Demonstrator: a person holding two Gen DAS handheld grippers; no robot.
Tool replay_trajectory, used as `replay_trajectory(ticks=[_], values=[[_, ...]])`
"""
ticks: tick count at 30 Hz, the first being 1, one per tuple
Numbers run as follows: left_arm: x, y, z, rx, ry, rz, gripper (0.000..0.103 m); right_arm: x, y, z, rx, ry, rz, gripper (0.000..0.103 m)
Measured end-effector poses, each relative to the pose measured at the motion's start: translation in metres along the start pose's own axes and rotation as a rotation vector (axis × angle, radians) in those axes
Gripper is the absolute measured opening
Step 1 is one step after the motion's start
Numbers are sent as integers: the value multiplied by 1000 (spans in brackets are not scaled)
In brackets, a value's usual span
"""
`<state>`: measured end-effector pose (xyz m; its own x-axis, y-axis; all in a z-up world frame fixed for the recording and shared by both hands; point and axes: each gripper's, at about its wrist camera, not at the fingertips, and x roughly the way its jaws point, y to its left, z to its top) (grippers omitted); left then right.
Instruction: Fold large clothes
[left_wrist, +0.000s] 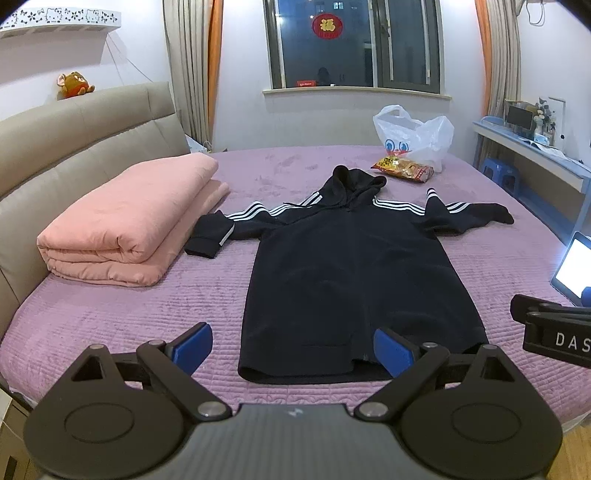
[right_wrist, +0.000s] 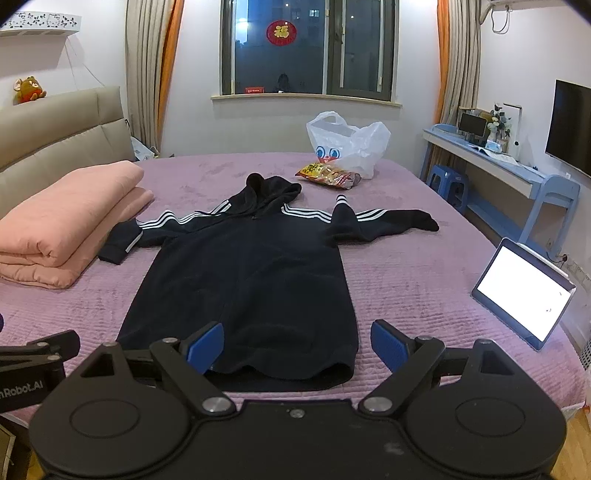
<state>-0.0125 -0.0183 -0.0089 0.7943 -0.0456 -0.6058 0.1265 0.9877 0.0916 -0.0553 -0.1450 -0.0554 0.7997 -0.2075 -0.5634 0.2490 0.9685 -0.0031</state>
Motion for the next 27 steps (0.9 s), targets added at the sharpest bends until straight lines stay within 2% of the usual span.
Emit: replay_trajectory(ticks=[27], values=[[7, 2, -4, -18, 32, -1, 96, 6, 1, -3, -5, 25, 15, 102]])
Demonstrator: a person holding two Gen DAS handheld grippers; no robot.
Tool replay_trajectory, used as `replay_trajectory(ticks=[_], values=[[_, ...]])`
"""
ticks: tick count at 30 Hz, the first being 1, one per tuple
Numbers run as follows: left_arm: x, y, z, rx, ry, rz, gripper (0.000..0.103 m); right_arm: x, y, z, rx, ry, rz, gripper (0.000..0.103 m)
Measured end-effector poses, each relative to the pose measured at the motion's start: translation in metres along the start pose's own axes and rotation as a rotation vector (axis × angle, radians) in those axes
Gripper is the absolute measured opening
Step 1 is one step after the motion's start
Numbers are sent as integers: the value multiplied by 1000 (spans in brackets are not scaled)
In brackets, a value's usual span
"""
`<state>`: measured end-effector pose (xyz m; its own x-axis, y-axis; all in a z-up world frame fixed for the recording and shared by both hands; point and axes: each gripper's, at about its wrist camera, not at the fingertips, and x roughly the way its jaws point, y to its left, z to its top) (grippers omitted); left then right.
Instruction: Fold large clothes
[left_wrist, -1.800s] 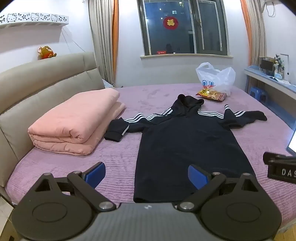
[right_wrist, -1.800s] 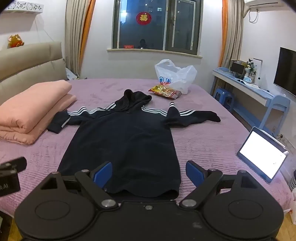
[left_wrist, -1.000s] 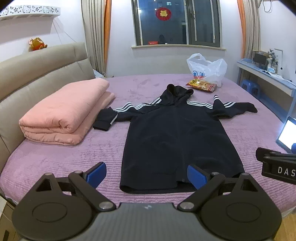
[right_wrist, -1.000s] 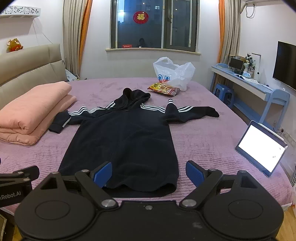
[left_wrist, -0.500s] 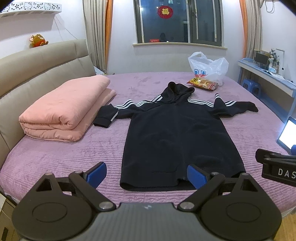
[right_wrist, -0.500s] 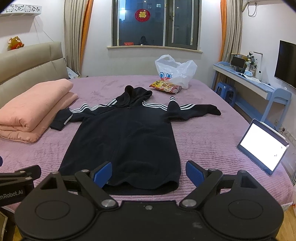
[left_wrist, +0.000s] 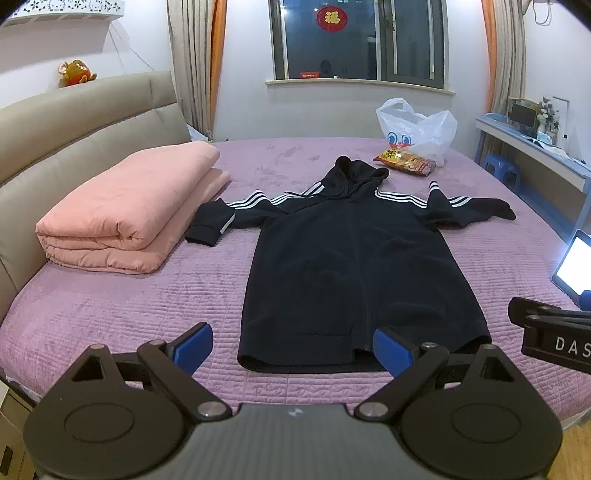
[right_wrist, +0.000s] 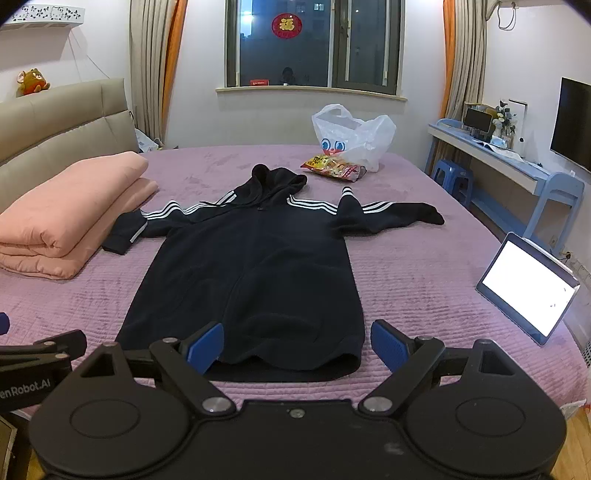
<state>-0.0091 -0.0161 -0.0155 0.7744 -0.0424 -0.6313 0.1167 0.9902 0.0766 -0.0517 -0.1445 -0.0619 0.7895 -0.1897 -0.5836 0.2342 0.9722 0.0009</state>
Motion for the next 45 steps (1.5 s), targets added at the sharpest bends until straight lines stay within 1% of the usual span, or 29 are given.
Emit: replay_trajectory(ticks=[24, 40, 45], values=[[4, 7, -5, -30, 28, -16, 95, 1, 2, -5, -2, 12, 14, 102], [2, 11, -5, -40, 24, -26, 94, -4, 5, -7, -17, 17, 19, 102], [4, 13, -4, -48, 21, -41, 94, -1, 7, -9, -30, 22, 20, 102]])
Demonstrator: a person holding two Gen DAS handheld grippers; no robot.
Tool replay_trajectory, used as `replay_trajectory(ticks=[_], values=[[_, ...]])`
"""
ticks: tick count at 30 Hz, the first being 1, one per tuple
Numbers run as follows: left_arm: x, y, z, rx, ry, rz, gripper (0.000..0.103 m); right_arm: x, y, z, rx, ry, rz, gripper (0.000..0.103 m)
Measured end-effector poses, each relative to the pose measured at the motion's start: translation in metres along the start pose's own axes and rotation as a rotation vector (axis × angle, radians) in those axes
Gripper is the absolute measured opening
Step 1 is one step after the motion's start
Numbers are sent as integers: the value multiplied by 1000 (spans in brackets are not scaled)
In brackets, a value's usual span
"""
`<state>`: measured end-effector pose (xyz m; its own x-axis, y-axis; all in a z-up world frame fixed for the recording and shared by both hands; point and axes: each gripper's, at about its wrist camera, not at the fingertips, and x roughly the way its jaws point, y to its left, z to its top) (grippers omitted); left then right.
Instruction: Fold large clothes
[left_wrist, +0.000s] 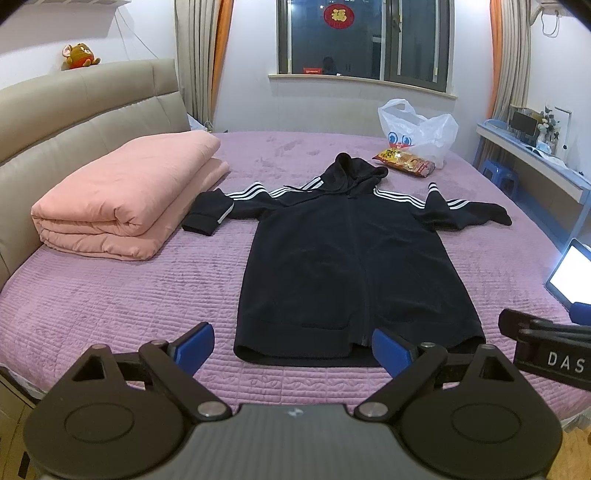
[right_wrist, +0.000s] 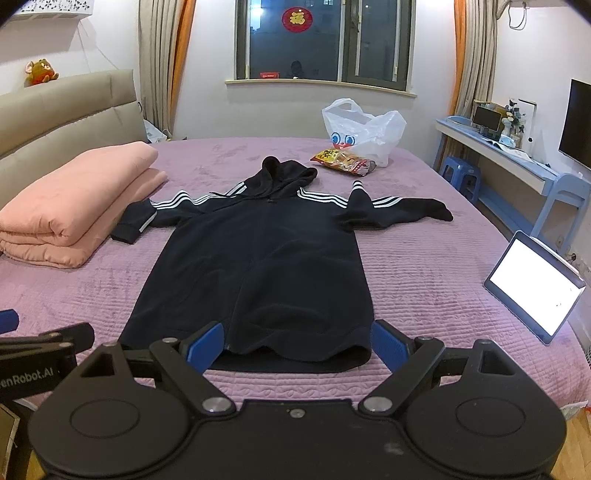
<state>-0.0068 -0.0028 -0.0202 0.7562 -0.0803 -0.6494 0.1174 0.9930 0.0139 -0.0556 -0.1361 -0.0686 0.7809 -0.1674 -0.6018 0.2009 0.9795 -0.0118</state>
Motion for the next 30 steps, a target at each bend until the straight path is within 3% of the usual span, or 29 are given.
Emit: replay_trajectory(ticks=[8, 12, 15, 22, 25, 27, 30], values=[[46, -2, -1, -26, 62, -39, 91, 57, -18, -5, 46, 89, -9, 102], [87, -10, -2, -3, 111, -48, 88, 114, -36, -10, 95, 175, -22, 102], [128, -18, 4, 24, 123, -51, 87, 157, -51, -5, 121, 189, -46, 102], [259, -40, 46, 2, 84, -83, 84, 290, -102, 39, 167, 118, -85, 101], [306, -53, 68, -8, 91, -85, 79, 343, -137, 68, 233, 114, -92, 98], [324, -61, 81, -16, 110, -95, 78, 368, -164, 88, 280, 134, -89, 88], [340, -72, 97, -15, 139, -108, 78, 394, -209, 117, 347, 133, -102, 85]])
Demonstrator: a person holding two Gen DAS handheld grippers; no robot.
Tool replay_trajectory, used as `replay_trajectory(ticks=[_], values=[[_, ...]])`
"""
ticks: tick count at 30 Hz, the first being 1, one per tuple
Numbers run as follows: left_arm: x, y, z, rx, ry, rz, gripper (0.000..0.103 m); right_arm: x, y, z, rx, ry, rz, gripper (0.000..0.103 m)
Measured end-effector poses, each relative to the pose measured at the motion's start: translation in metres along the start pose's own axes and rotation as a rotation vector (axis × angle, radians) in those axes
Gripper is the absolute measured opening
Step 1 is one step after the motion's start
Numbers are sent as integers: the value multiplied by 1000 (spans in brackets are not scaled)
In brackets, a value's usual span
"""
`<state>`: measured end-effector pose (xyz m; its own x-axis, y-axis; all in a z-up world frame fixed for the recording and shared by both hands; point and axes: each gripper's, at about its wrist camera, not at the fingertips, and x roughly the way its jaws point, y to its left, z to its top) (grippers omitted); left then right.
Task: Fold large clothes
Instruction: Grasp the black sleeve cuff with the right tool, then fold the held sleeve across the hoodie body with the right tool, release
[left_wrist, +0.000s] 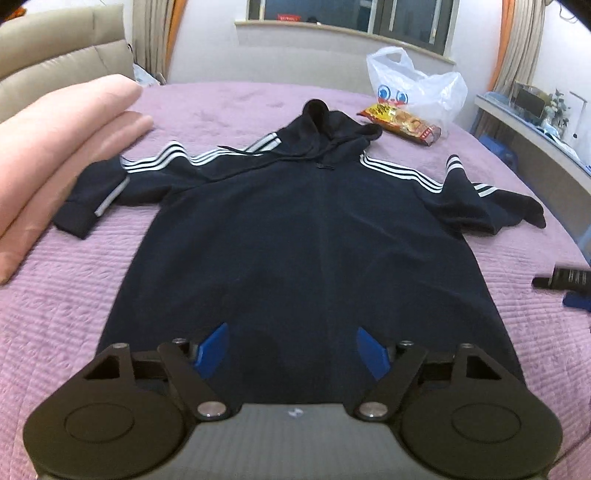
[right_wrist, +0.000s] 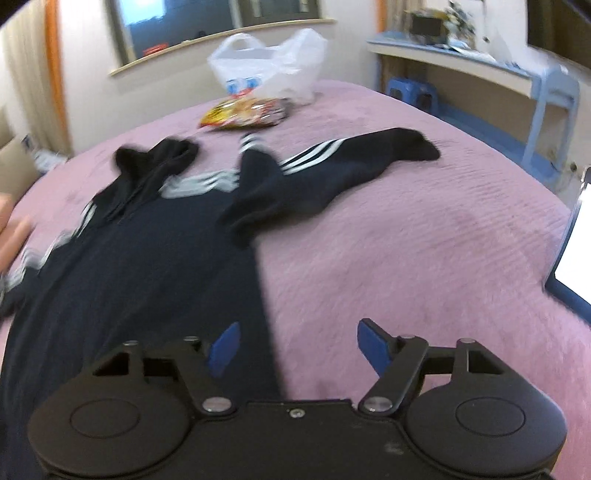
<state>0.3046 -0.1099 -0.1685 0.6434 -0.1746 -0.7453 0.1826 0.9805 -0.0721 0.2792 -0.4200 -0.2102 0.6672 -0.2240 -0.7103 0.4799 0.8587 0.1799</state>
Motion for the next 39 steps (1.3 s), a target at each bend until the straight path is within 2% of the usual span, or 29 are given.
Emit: replay_trajectory(ticks=[5, 7, 9, 13, 16, 20, 25, 26, 28, 30, 33, 35, 36, 37, 38, 39], values=[[17, -18, 29, 25, 66, 14, 78, 55, -66, 96, 136, -42, -41, 85], [24, -23, 41, 14, 97, 24, 78, 85, -96, 136, 226, -41, -46, 85], [33, -28, 50, -1, 118, 33, 78, 123, -127, 176, 327, -12, -55, 85], [58, -40, 67, -36, 159, 58, 78, 197, -179, 228, 484, 57, -57, 86], [78, -50, 75, -45, 189, 74, 78, 248, -201, 238, 576, 121, -82, 87], [98, -58, 84, -40, 213, 104, 78, 288, -224, 233, 719, 140, -27, 90], [119, -65, 88, -39, 252, 132, 78, 299, -213, 239, 690, 96, 13, 91], [123, -67, 88, -40, 260, 133, 78, 299, -214, 240, 701, 93, 44, 91], [130, -73, 88, -40, 272, 134, 78, 299, -224, 240, 807, 87, 160, 90], [134, -80, 89, -36, 277, 122, 78, 295, -236, 230, 928, 87, 239, 90], [139, -93, 89, -18, 282, 95, 78, 301, -249, 219, 1033, 98, 242, 91], [142, -101, 88, 4, 283, 82, 78, 308, -245, 224, 1014, 96, 210, 90], [143, -104, 87, 16, 284, 80, 78, 308, -240, 228, 990, 87, 180, 81], [144, -108, 86, 28, 282, 82, 78, 306, -232, 235, 942, 88, 128, 67], [145, -110, 86, 35, 282, 84, 78, 307, -226, 241, 893, 95, 110, 26], [145, -111, 85, 40, 284, 88, 78, 301, -221, 247, 837, 94, 110, 20]])
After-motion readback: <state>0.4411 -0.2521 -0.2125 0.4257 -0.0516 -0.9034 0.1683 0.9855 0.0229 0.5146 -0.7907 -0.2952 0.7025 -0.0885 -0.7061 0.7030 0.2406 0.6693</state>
